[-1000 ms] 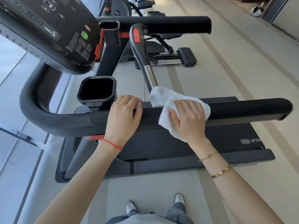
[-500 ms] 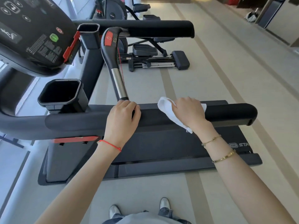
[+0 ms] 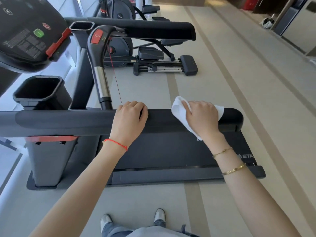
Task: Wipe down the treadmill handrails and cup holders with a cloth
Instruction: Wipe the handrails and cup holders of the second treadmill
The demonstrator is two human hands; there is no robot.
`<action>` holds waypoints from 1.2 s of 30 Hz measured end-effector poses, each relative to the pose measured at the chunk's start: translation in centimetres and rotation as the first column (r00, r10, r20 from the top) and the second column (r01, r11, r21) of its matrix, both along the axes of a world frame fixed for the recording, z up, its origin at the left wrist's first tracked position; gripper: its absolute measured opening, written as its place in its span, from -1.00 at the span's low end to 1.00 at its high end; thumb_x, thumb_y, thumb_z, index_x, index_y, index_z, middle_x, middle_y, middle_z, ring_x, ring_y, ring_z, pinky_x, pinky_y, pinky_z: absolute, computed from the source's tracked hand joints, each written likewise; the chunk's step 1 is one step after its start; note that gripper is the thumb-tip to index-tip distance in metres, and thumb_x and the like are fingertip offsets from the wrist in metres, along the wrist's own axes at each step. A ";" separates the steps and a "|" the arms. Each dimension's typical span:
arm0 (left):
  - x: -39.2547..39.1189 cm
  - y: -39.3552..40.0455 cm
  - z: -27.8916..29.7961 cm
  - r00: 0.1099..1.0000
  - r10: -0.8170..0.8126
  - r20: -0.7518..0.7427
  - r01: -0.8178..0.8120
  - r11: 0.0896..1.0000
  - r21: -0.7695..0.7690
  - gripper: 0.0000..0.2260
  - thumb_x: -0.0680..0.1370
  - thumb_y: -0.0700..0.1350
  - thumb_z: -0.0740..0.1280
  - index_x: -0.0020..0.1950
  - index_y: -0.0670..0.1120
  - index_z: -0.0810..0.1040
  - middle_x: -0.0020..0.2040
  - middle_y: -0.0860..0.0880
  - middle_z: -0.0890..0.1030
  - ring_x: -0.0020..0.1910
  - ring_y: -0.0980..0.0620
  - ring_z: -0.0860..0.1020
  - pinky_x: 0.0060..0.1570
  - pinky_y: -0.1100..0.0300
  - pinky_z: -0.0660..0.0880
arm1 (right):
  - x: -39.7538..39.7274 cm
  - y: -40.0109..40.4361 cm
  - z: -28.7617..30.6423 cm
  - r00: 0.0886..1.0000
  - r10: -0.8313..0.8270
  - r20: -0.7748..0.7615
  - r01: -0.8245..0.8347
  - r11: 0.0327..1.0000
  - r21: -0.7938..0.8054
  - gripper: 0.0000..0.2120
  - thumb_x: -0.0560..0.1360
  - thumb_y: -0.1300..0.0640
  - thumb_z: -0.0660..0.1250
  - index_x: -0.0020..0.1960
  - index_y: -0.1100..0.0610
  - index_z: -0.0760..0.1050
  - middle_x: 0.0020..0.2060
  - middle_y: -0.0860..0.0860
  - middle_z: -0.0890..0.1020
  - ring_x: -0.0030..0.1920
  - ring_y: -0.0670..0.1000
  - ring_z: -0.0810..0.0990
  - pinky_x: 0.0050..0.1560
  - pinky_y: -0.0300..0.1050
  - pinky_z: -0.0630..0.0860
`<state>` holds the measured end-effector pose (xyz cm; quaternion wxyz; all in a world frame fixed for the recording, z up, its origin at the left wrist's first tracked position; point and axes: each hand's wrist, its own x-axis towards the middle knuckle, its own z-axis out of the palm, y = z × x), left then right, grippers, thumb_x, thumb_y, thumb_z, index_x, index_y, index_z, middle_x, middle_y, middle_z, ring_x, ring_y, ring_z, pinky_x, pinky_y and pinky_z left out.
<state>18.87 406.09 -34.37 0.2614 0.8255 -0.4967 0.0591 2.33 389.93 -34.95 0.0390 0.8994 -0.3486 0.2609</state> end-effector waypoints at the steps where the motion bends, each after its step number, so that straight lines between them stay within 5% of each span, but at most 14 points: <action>1: -0.4 -0.3 -0.2 1.000 0.012 0.007 -0.012 1.000 0.001 -0.72 0.65 -0.12 0.13 -0.08 -0.17 0.58 -0.17 -0.07 0.62 -0.17 -0.10 0.52 0.05 0.02 0.40 | -1.0 -1.2 0.1 1.000 -0.020 -0.013 0.020 1.000 0.013 -0.48 0.62 -0.10 0.00 -0.42 0.10 0.36 -0.53 0.00 0.35 -0.49 0.08 0.33 -0.32 -0.10 0.19; 5: -1.7 -1.2 -0.7 0.998 0.054 0.033 -0.053 0.998 -0.027 -0.71 0.67 -0.11 0.12 -0.10 -0.15 0.58 -0.20 -0.04 0.62 -0.20 -0.07 0.51 0.16 0.09 0.31 | -5.1 -5.0 0.0 0.996 -0.092 -0.021 0.093 0.995 0.046 -0.46 0.65 -0.08 0.09 -0.44 0.12 0.33 -0.55 0.03 0.35 -0.48 0.13 0.33 -0.34 -0.10 0.20; 10: -2.8 -1.9 -0.7 0.997 0.053 0.061 -0.052 0.998 -0.026 -0.72 0.67 -0.10 0.13 -0.06 -0.13 0.60 -0.17 -0.03 0.64 -0.18 -0.07 0.53 0.17 0.10 0.27 | -8.1 -6.5 -1.0 0.973 -0.130 0.191 0.102 0.983 0.150 -0.66 0.55 0.12 0.12 -0.40 0.13 0.26 -0.51 0.03 0.34 -0.44 0.11 0.30 -0.36 -0.12 0.14; 14: -3.4 -2.4 -0.8 0.998 0.034 0.060 -0.033 0.999 -0.026 -0.73 0.67 -0.11 0.13 -0.03 -0.13 0.61 -0.16 -0.04 0.64 -0.18 -0.09 0.54 0.16 0.08 0.29 | -8.4 -5.7 -1.8 0.862 -0.241 0.446 0.119 0.951 0.285 -0.67 0.58 0.14 0.08 -0.34 0.19 0.35 -0.45 0.11 0.44 -0.35 0.14 0.38 -0.31 -0.08 0.25; 17: -3.6 -2.4 -1.0 0.997 0.038 0.074 -0.035 0.999 -0.041 -0.74 0.67 -0.12 0.14 -0.03 -0.13 0.61 -0.17 -0.04 0.64 -0.18 -0.11 0.53 0.11 0.08 0.30 | -8.6 -5.5 -2.3 0.827 -0.277 0.489 0.113 0.934 0.339 -0.68 0.56 0.13 0.06 -0.32 0.18 0.38 -0.43 0.09 0.48 -0.33 0.13 0.41 -0.30 -0.09 0.29; 20: -3.5 -2.3 -1.2 0.996 0.020 0.088 -0.015 0.998 -0.062 -0.75 0.65 -0.15 0.16 -0.03 -0.13 0.62 -0.16 -0.04 0.65 -0.20 -0.12 0.54 0.07 0.08 0.31 | -9.1 -7.1 -2.1 0.835 -0.365 0.412 0.096 0.834 0.543 -0.63 0.52 -0.04 0.05 -0.44 0.02 0.20 -0.56 -0.09 0.34 -0.47 -0.11 0.33 -0.42 -0.24 0.22; 25: -3.4 -2.4 -1.4 0.994 0.024 0.106 -0.014 0.996 -0.093 -0.77 0.64 -0.17 0.19 -0.05 -0.12 0.64 -0.18 -0.03 0.66 -0.22 -0.12 0.54 0.03 0.10 0.30 | -9.7 -11.1 -0.1 0.921 -0.383 -0.068 0.301 0.591 0.748 -0.65 0.59 0.20 0.10 -0.37 0.16 0.22 -0.43 0.02 0.36 -0.42 -0.02 0.31 -0.42 -0.19 0.19; 31: -3.4 -2.6 -1.7 0.993 0.032 0.110 -0.020 0.994 -0.110 -0.77 0.63 -0.18 0.20 -0.07 -0.12 0.65 -0.22 -0.04 0.64 -0.26 -0.13 0.53 0.03 0.03 0.35 | -9.9 -7.4 0.0 0.944 -0.281 0.172 0.121 0.782 0.612 -0.61 0.48 -0.11 0.09 -0.42 0.11 0.26 -0.52 -0.03 0.39 -0.44 0.02 0.34 -0.41 -0.12 0.24; 36: -3.2 -2.7 -1.8 0.993 0.033 0.111 -0.019 0.992 -0.122 -0.74 0.63 -0.16 0.17 -0.12 -0.13 0.63 -0.29 -0.03 0.60 -0.30 -0.11 0.51 0.02 0.00 0.37 | -6.6 -6.4 1.6 0.984 -0.079 -0.159 0.128 0.937 0.326 -0.54 0.60 -0.07 0.05 -0.39 0.14 0.32 -0.43 0.04 0.43 -0.31 0.17 0.46 -0.26 -0.05 0.26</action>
